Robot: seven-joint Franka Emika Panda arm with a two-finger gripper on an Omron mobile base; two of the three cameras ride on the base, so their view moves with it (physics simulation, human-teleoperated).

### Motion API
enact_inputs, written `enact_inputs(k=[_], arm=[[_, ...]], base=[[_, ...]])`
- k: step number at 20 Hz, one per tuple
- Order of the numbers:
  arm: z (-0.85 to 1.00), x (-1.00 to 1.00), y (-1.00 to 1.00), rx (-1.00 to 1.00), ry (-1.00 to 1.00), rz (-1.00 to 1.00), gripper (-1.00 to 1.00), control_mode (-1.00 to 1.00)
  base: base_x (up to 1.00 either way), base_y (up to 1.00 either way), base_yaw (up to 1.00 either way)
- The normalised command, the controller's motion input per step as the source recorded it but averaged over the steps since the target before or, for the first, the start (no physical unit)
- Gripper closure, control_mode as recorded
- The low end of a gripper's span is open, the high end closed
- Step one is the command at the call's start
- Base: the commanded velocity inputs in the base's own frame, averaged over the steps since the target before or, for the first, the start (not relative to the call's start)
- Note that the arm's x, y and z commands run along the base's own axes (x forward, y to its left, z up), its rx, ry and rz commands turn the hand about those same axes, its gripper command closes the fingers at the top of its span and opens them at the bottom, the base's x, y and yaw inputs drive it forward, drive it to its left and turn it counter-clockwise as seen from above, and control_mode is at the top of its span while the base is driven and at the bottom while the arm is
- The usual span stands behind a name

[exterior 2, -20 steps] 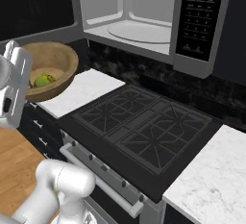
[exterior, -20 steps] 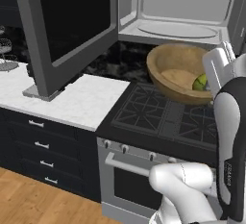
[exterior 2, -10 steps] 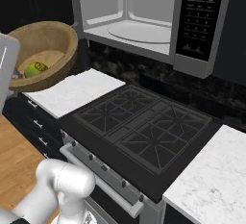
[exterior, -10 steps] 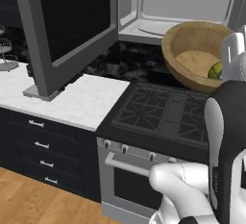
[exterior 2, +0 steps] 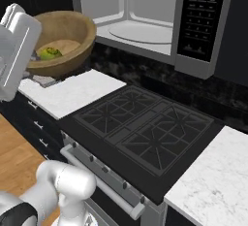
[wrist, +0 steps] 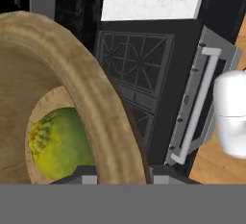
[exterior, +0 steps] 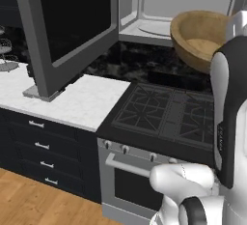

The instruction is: Pick the lime from the sink and place it in the bowl. Then pick the bowl and place it in the microwave. Then close the microwave door and press the start button.

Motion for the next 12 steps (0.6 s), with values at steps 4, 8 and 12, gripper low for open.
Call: enact_inputs(k=[4,8,12], arm=[[0.00,0.65,-0.20,0.03,-0.06,-0.06,1.00,-1.00],[0.01,0.67,-0.02,0.00,-0.08,-0.17,1.00,-1.00],[0.03,0.76,-0.06,0.00,-0.03,-0.17,1.00,-1.00]], base=[[0.00,0.00,0.00],[0.00,0.00,0.00],[0.00,0.00,0.00]])
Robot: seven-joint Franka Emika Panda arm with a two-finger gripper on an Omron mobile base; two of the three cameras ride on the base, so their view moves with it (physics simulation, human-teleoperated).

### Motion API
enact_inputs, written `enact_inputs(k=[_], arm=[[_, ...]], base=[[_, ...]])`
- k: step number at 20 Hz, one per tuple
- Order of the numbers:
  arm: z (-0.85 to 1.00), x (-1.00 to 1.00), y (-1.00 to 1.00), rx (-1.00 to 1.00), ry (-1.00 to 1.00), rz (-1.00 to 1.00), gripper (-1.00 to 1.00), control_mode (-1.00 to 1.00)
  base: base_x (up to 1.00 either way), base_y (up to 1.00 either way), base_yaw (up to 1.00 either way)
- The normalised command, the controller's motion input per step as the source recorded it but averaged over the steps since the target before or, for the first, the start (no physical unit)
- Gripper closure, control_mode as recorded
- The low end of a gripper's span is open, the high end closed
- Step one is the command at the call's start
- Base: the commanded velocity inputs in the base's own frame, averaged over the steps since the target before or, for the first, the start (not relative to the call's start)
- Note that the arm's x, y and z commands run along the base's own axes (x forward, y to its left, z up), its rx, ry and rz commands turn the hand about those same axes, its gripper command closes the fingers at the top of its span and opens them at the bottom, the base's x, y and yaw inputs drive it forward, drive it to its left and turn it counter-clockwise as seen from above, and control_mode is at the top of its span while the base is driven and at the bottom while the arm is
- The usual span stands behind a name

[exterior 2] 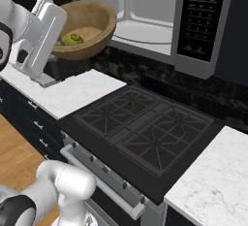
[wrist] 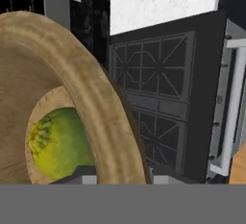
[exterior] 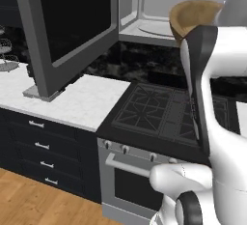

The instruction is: Pick the lime from the sink and place it in the bowl. Then pick the bowl and place it in the microwave. Then close the microwave door and press the start button.

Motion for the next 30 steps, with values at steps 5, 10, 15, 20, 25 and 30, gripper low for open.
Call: enact_inputs(k=[5,10,15,20,25,30], arm=[[0.09,0.63,-0.25,0.06,0.00,-0.08,1.00,-1.00],[0.09,0.57,-0.30,0.06,-0.03,-0.05,1.00,-1.00],[0.20,0.55,-0.31,0.09,0.00,-0.03,1.00,-1.00],[0.14,0.63,-0.24,0.06,0.00,0.00,1.00,-1.00],[0.00,0.61,-0.22,0.02,0.00,0.00,1.00,-1.00],[-0.10,0.67,-0.09,0.00,0.00,0.00,1.00,-1.00]], base=[[0.00,0.00,0.00],[0.00,0.00,0.00],[0.00,0.00,0.00],[0.00,0.00,0.00],[0.00,0.00,0.00],[0.00,0.00,0.00]])
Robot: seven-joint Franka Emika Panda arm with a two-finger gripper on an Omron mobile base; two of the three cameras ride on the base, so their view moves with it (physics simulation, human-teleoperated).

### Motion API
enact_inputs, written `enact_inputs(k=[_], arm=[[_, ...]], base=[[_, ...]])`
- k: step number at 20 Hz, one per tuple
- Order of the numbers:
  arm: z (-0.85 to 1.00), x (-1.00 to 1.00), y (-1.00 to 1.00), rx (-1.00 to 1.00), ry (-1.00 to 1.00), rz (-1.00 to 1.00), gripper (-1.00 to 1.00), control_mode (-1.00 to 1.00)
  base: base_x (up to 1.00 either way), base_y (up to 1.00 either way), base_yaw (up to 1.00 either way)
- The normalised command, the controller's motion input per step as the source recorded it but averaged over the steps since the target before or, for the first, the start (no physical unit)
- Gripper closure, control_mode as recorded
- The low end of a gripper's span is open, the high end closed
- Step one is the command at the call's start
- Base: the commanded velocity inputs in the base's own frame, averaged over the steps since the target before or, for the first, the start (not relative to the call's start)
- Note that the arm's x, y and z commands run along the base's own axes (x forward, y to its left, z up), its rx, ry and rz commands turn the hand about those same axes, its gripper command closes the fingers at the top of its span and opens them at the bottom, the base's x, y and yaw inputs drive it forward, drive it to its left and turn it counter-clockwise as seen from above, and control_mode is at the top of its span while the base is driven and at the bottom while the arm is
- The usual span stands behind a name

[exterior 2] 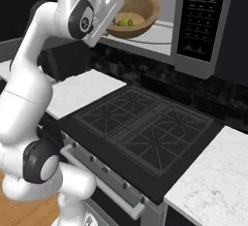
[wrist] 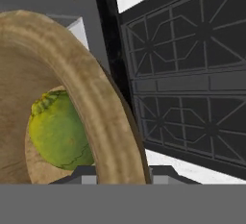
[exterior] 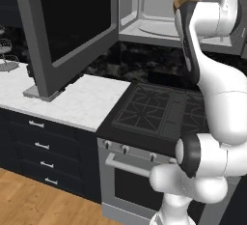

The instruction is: Pick the lime from the sink and place it in the bowl. Then pick the bowl and place it in the microwave. Then close the microwave door and press the start button.

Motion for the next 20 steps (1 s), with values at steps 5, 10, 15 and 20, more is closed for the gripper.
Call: enact_inputs(k=[5,10,15,20], arm=[[-0.18,0.60,-0.04,0.00,0.00,0.00,1.00,-1.00],[-0.27,0.54,-0.03,0.00,0.00,0.00,1.00,-1.00],[-0.11,0.53,-0.22,0.01,0.00,0.00,1.00,-1.00],[0.05,0.49,-0.27,0.06,0.00,0.00,1.00,-1.00]], base=[[0.00,0.00,0.00],[0.00,0.00,0.00],[0.00,0.00,0.00],[0.00,0.00,0.00]])
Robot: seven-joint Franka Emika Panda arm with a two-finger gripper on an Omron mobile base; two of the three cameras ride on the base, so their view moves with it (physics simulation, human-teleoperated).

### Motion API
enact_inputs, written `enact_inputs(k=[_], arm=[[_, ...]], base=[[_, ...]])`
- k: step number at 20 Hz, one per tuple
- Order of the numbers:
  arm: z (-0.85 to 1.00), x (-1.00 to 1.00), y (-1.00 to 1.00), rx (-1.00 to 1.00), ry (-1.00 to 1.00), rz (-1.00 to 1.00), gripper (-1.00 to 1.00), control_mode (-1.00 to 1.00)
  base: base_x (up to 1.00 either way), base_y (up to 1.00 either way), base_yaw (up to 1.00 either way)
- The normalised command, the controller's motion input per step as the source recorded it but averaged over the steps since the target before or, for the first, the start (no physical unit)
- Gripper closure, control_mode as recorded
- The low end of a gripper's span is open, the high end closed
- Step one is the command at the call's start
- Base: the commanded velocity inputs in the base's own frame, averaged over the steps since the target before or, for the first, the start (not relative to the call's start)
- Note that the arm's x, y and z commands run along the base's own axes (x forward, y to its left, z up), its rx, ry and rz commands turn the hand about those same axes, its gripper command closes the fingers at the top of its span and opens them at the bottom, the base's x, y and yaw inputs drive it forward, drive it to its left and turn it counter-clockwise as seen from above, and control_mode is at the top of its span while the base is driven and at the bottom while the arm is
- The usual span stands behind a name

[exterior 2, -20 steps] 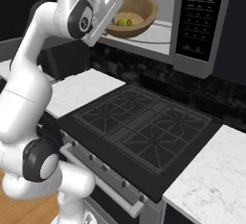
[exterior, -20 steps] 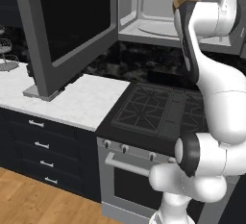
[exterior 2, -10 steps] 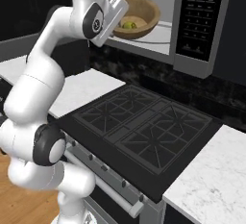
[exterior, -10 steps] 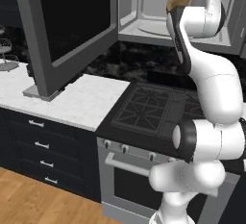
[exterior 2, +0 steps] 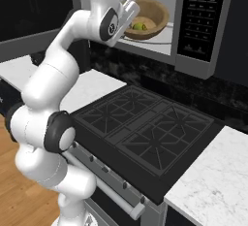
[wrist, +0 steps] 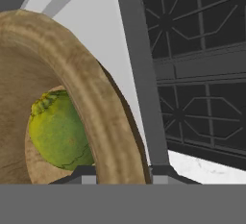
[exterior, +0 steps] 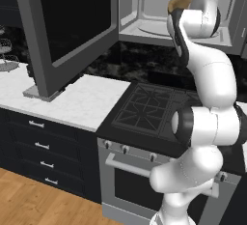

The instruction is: Pick the lime from the sink and place it in the bowl. Then pick the bowl and place it in the microwave. Then close the microwave door and press the start button.

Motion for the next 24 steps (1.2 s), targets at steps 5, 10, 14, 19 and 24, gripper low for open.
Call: enact_inputs(k=[5,10,14,19,24], arm=[[-0.03,0.43,-0.03,0.00,0.00,0.00,1.00,-1.00],[-0.23,0.28,0.00,0.00,0.00,0.00,1.00,-1.00],[-0.25,0.34,0.00,-0.01,0.00,0.00,-1.00,-1.00],[-0.02,0.21,0.00,0.00,-0.10,0.01,-1.00,-1.00],[-0.10,0.15,0.00,0.00,-0.34,0.00,-1.00,-1.00]], base=[[0.00,0.00,0.00],[0.00,0.00,0.00],[0.00,0.00,0.00],[0.00,0.00,0.00],[0.00,0.00,0.00]])
